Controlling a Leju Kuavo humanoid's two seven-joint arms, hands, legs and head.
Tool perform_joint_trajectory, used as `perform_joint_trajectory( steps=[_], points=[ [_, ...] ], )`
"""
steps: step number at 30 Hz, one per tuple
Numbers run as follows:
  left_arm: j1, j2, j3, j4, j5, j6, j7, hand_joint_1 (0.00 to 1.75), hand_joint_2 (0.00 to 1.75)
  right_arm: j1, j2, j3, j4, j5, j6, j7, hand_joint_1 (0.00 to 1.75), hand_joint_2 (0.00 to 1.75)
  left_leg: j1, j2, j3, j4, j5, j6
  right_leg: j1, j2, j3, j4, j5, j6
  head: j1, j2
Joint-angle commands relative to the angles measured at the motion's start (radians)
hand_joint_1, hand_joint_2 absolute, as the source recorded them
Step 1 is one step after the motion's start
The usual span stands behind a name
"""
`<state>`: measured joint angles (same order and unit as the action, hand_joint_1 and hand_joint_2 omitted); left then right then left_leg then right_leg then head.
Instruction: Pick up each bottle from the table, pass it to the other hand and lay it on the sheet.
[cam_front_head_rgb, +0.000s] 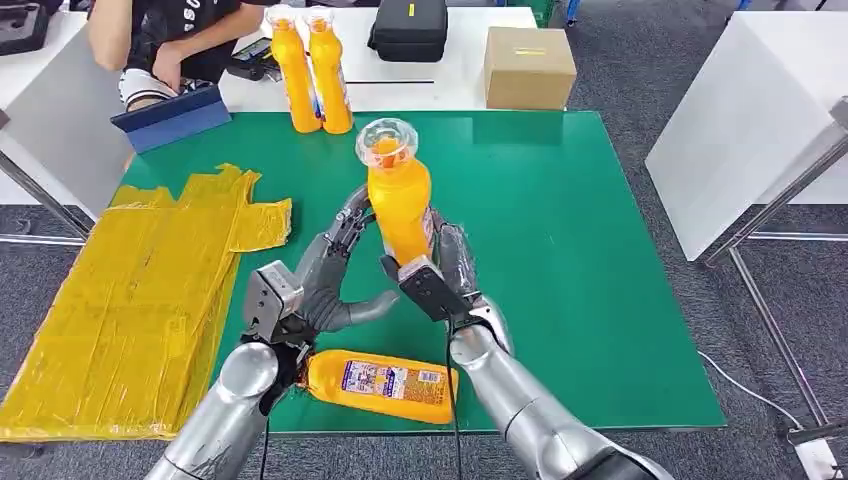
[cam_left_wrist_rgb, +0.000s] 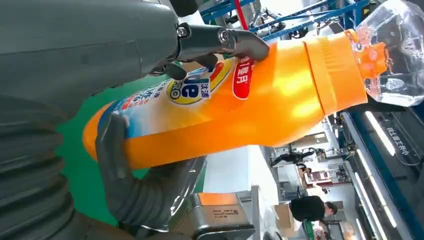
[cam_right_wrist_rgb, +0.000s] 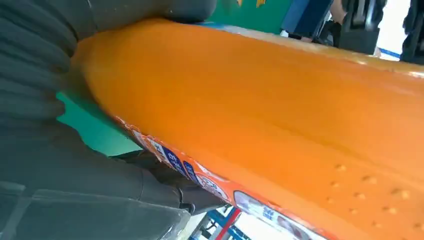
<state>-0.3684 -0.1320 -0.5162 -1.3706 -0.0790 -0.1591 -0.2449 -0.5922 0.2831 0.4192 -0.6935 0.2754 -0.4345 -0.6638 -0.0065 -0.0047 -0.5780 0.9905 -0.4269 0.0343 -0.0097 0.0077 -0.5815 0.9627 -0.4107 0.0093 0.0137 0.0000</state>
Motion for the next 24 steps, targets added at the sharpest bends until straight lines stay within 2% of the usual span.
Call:
perform_joint_trajectory(
  steps=[1, 8, 13, 17, 24],
  points=[
    [-0.048, 0.017, -0.072, 0.068, -0.004, -0.012, 0.014, 0.00, 1.75, -0.031, 0.023, 0.120, 0.024, 0.031, 0.001, -0.014, 1.75, 1.75, 0.000, 0.000, 0.002, 0.000, -0.001, -0.002, 0.000, 0.000, 0.002, 0.000, -0.001, -0.001, 0.000, 0.000],
    [-0.036, 0.016, -0.075, 0.062, -0.002, -0.005, 0.017, 0.00, 1.75, -0.001, 0.016, 0.146, -0.076, 0.018, -0.011, -0.018, 1.75, 1.75, 0.000, 0.000, 0.001, 0.000, -0.001, -0.002, 0.000, 0.000, 0.001, 0.000, -0.001, -0.001, 0.000, 0.000],
    [-0.029, 0.013, -0.066, 0.059, -0.005, 0.010, 0.038, 0.00, 1.75, 0.014, 0.013, 0.196, -0.127, 0.078, -0.054, 0.000, 1.75, 1.75, 0.000, 0.001, 0.003, 0.000, -0.002, -0.003, 0.000, 0.001, 0.003, 0.000, -0.002, -0.001, 0.000, 0.000],
    [-0.023, 0.013, -0.062, 0.062, -0.007, 0.017, 0.046, 0.00, 1.75, 0.020, 0.011, 0.214, -0.133, 0.112, -0.095, 0.004, 1.75, 1.75, 0.000, 0.001, 0.002, 0.000, -0.002, -0.003, 0.000, 0.000, 0.002, 0.000, -0.001, -0.001, 0.000, 0.000],
    [-0.021, 0.014, -0.062, 0.063, -0.007, 0.017, 0.045, 0.00, 1.75, 0.022, 0.011, 0.215, -0.132, 0.113, -0.096, 0.004, 1.75, 1.75, 0.000, 0.001, 0.003, 0.000, -0.002, -0.003, 0.001, 0.000, 0.003, 0.000, -0.002, -0.001, 0.000, 0.000]
  ],
)
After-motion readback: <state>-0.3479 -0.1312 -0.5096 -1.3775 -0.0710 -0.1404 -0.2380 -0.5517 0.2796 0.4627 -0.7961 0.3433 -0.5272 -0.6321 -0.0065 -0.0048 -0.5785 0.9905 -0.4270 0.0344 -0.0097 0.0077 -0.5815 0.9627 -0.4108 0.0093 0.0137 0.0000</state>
